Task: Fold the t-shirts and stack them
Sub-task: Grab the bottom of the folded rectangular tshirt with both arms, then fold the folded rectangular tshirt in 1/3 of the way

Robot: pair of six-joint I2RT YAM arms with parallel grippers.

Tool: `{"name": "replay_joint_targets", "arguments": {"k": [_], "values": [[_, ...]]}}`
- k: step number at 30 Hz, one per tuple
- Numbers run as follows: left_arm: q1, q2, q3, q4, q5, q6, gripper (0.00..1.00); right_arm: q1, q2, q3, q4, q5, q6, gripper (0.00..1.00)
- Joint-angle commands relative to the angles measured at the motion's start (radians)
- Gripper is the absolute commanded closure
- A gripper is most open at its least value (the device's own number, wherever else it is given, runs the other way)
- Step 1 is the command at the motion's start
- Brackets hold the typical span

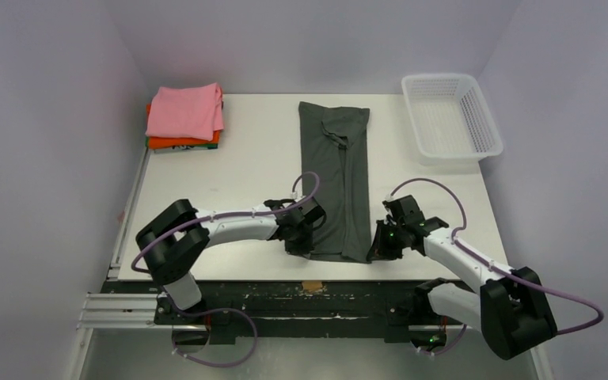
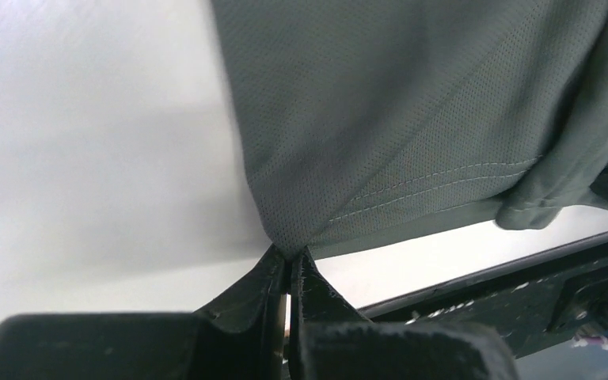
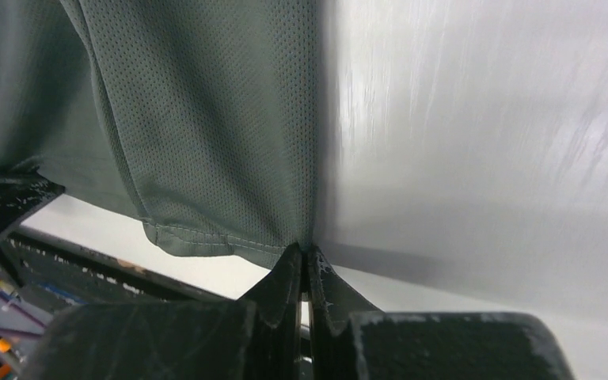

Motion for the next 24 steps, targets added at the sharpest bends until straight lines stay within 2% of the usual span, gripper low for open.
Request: {"name": "replay_joint_targets", "arguments": {"k": [1, 8, 12, 15, 19, 24], "values": [[-0.017, -0.137, -0.152, 0.025, -0.008, -0.049, 1.00, 0.005, -0.069, -0.050, -0.079, -0.103, 0.015, 1.00], [-0.109, -0.297, -0.212, -0.046, -0.045, -0.098, 1.00, 0.005, -0.247, -0.062, -0.263, -0.207, 0.011, 1.00], [-0.116, -0.369, -0.193, -0.030, -0.044, -0.097, 1.00, 0.005, -0.292, -0.028, -0.260, -0.263, 0.030, 1.00], [-0.110, -0.392, -0.123, -0.060, -0.102, -0.095, 1.00, 0.005, -0.276, 0.043, -0.249, -0.228, 0.028, 1.00], [-0.042, -0.349, -0.012, -0.098, -0.130, -0.053, 1.00, 0.003, -0.217, 0.152, -0.199, -0.096, 0.045, 1.00], [0.113, -0.234, 0.121, -0.078, -0.064, 0.065, 1.00, -0.007, -0.080, 0.296, -0.103, 0.004, 0.053, 1.00]]}}
